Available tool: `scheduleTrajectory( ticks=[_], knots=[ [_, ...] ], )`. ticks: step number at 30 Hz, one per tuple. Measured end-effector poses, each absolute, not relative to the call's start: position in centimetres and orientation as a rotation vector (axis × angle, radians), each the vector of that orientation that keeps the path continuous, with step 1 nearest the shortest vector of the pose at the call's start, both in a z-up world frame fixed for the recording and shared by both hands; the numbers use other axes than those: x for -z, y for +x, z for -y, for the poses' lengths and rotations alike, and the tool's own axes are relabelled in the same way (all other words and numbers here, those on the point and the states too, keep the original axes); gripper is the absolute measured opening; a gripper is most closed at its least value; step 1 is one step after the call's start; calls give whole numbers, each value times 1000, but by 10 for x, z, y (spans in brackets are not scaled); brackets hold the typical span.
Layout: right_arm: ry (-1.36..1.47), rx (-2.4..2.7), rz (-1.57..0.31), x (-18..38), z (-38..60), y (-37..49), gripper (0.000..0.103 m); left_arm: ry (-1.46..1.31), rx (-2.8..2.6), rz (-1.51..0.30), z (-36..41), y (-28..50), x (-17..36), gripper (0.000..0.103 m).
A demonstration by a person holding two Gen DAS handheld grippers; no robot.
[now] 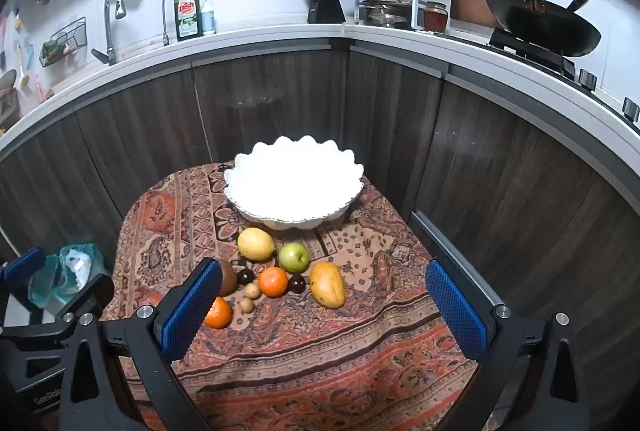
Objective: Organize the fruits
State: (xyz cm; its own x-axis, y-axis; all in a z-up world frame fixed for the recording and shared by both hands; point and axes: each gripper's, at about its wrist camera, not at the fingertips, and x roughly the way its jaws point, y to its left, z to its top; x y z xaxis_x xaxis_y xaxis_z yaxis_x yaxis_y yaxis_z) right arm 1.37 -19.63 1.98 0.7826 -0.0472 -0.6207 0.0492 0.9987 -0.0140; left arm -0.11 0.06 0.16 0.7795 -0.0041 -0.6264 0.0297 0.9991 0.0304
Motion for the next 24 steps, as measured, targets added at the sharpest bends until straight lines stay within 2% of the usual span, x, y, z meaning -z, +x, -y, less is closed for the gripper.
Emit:
scheduleTrajectory(
  ticks=[24],
  knots=[
    [6, 50, -665, -19, 197, 13, 103, 46, 30, -687, 5, -1, -1, 103]
  ],
)
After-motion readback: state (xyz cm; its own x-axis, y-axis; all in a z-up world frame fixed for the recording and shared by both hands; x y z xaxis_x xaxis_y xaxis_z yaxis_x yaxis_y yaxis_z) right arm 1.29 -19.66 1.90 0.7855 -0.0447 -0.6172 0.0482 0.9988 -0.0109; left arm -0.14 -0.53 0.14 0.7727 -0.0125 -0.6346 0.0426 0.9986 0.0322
